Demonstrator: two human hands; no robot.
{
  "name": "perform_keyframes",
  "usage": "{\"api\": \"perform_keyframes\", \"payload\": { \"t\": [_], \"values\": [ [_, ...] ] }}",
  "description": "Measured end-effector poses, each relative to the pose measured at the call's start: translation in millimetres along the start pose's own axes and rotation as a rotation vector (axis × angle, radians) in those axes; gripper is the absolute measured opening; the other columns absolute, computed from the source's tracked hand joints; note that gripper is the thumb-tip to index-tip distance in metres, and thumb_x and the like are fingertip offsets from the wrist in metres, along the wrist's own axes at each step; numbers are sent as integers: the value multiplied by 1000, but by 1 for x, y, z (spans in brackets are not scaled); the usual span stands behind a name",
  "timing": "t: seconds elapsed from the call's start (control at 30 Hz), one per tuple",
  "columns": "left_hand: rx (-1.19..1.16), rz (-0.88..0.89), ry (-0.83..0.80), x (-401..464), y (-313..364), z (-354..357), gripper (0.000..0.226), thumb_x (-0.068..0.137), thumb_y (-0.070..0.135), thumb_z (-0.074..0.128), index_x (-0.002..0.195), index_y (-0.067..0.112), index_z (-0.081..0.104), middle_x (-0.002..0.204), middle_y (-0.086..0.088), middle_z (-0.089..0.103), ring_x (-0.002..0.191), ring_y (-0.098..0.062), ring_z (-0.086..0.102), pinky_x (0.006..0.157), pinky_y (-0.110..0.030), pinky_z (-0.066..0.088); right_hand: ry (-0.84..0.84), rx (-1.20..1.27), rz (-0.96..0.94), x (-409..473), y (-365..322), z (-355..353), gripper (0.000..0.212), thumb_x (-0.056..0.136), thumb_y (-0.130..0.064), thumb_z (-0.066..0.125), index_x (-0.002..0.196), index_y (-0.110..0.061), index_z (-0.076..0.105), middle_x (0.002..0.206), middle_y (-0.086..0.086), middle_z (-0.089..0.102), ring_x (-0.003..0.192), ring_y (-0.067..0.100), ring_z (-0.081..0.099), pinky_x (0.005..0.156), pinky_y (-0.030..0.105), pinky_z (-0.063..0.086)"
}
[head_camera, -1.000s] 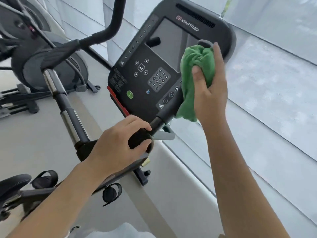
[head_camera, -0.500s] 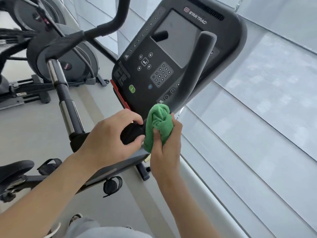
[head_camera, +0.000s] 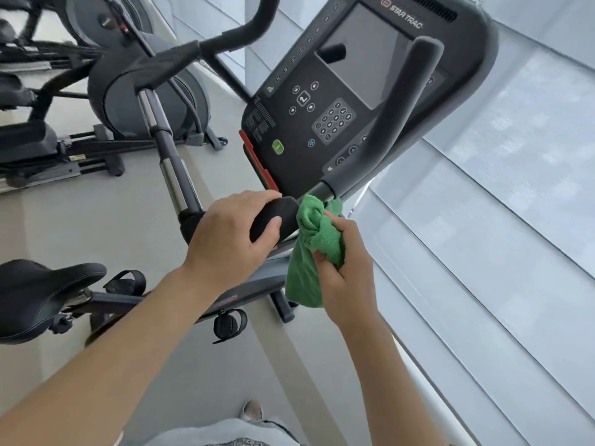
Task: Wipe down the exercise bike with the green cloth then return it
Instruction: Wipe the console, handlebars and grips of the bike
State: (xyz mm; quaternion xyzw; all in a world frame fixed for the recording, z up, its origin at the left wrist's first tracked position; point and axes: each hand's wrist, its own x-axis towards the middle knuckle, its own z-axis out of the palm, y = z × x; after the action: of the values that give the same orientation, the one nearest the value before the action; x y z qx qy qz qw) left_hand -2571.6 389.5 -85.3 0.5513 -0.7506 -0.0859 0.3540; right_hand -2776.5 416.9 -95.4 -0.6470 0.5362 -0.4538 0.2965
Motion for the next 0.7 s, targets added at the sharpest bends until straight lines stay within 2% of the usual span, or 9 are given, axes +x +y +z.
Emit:
{"api": "perform_keyframes", "payload": {
  "t": [0.07,0.13,0.23,0.3,0.37,0.43,0.53,0.63,0.7],
  "values": [
    [87,53,-65,-19,-7,-7,54,102,40,51,152,19,51,142,2,60,128,-20,54,113,-38,39,15,-4,7,-5,-7,6,47,92,-8,60,135,-25,58,121,-2,65,111,19,64,92,42,56],
    [79,53,-110,-40,-15,-18,60,102,41,52,158,19,44,159,0,47,146,-21,41,124,-42,29,78,11,15,-13,-15,20,45,92,-7,61,132,-26,60,116,-5,67,107,15,65,87,30,53],
    [-39,-6,-161,-75,-30,-39,58,103,37,53,159,25,44,170,8,32,160,-12,22,130,-38,20,178,60,40,-31,-30,53,34,94,-14,62,125,-28,61,111,-6,67,103,15,65,83,25,52],
    [-132,-48,-173,-103,-42,-57,52,102,34,54,154,26,51,168,13,35,157,-6,26,127,-29,22,177,97,103,-47,-39,78,27,98,-22,61,121,-34,58,107,-8,68,98,11,64,77,20,51],
    [-156,-108,-162,-131,-56,-79,45,101,32,56,145,25,59,160,12,45,148,-7,38,122,-18,24,191,127,163,-65,-48,100,24,102,-23,61,121,-36,56,106,-9,67,95,7,64,74,15,49],
    [-151,-191,-152,-158,-73,-102,38,102,30,59,139,24,64,154,11,51,141,-10,43,116,-9,23,203,133,193,-78,-57,117,23,102,-23,62,119,-36,55,105,-14,67,95,4,64,74,16,49],
    [-132,-257,-120,-197,-103,-135,34,102,33,60,135,27,66,149,15,53,138,-9,45,113,-21,33,142,92,191,-97,-72,142,22,96,-27,62,115,-37,56,102,-16,68,93,4,65,74,22,49],
    [-169,-323,-63,-230,-128,-168,29,102,30,63,131,30,67,145,18,54,137,-6,45,105,-35,47,-29,25,89,-120,-94,179,28,94,-23,62,119,-36,58,102,-18,68,96,7,66,76,21,52],
    [-159,-343,-37,-252,-143,-190,29,101,26,66,130,29,69,143,16,56,137,-7,46,108,-37,47,-97,15,26,-134,-110,210,31,94,-21,63,122,-35,58,104,-18,68,98,9,66,78,21,53]
  ]
}}
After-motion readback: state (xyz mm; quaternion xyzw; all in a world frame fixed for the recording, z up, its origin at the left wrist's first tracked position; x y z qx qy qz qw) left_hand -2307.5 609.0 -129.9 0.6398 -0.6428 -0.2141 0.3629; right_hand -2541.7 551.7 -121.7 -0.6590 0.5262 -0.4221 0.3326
